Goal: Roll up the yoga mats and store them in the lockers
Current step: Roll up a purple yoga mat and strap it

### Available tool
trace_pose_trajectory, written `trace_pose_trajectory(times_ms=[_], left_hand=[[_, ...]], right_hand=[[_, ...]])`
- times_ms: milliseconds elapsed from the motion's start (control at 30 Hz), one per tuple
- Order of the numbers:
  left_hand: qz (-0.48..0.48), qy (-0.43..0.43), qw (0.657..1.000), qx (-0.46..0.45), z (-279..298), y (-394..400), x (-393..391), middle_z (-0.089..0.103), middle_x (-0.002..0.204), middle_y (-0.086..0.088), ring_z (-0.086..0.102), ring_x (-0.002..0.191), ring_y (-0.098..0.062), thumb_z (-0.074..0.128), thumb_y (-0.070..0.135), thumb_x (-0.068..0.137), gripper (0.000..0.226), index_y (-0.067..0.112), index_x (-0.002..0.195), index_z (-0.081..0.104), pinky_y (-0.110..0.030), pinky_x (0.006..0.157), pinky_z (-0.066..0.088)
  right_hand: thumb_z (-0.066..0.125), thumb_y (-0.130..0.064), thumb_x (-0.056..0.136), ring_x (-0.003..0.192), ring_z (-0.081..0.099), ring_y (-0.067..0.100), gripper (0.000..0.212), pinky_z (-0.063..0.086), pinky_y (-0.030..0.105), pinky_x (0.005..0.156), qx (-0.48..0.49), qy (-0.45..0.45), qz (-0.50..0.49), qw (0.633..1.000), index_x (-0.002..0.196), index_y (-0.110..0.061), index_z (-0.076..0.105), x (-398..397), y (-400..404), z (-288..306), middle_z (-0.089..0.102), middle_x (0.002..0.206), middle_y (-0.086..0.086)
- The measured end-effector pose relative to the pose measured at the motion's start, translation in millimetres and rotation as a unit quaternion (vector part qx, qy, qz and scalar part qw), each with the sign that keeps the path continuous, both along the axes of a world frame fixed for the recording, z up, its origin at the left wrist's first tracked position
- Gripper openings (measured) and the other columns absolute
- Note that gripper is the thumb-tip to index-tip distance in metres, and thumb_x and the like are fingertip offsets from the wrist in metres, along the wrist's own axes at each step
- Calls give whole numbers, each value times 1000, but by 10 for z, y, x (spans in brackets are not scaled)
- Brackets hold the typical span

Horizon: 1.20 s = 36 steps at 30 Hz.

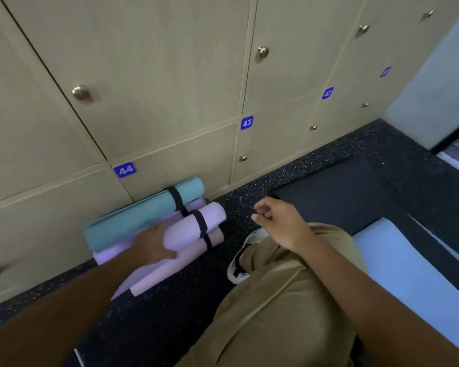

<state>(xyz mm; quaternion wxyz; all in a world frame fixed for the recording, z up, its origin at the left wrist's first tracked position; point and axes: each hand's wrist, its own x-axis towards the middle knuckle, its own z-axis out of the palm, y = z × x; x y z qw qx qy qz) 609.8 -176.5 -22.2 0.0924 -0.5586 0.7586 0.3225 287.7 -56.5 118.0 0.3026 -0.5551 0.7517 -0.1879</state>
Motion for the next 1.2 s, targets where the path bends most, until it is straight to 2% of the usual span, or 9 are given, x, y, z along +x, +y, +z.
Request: trace_pose_trajectory(times_ms=[67,133,267,467,633,933,1100,1200], left_hand=[[-5,7,1000,9,-298,97,-32,48,147,-7,51,128,-28,72,76,50,125,19,154,36,-37,101,43],[-9,4,1000,12,-535,190,-114,47,149,-8,49,130,-29,72,78,52,122,15,151,40,-31,99,39],[-20,-76,996,53,-979,300,-232,52,139,-15,53,122,-33,80,70,69,99,13,142,44,-39,96,46],[-1,-104,988,115,-1591,354,-98,51,135,-14,51,120,-33,83,60,72,94,13,142,40,-39,93,47],[18,-97,989,110,-1858,336,2,52,140,-14,51,124,-34,82,58,72,97,17,148,39,-44,98,49],[16,-48,995,86,-1705,184,-151,44,147,-10,45,133,-30,80,50,83,86,19,151,38,-45,104,46],[1,4,999,45,-1338,-9,-344,50,142,-10,49,127,-30,79,50,84,79,18,147,44,-42,100,46],[-49,15,999,6,-991,-101,-535,53,139,-9,51,124,-30,73,50,89,68,18,143,48,-42,98,46]], right_hand=[[66,-29,99,101,60,15,26,49,30,92,13,13,17,1000,120,-15,66,-5,-82,-71,67,109,-2],[66,-30,99,101,61,15,26,49,32,92,19,23,29,999,120,-15,66,-19,-153,-141,67,108,-2],[64,-32,100,101,62,15,27,50,32,89,59,55,65,995,122,-17,66,-92,-206,-332,68,110,-2],[63,-32,100,96,58,5,19,49,28,85,87,61,74,992,118,-25,65,-248,-243,-520,63,99,-18],[63,-36,99,93,62,-2,18,52,25,83,98,50,72,991,116,-30,63,-239,-299,-558,65,104,-17],[63,-34,100,95,61,-1,22,47,23,82,112,42,89,989,121,-30,63,-128,-475,-583,65,108,-17],[63,-32,100,98,62,7,24,51,31,87,109,51,85,989,123,-27,63,-103,-495,-549,65,109,-13],[65,-35,99,96,61,6,27,52,32,87,102,48,79,991,124,-25,63,-162,-500,-457,63,109,-11]])
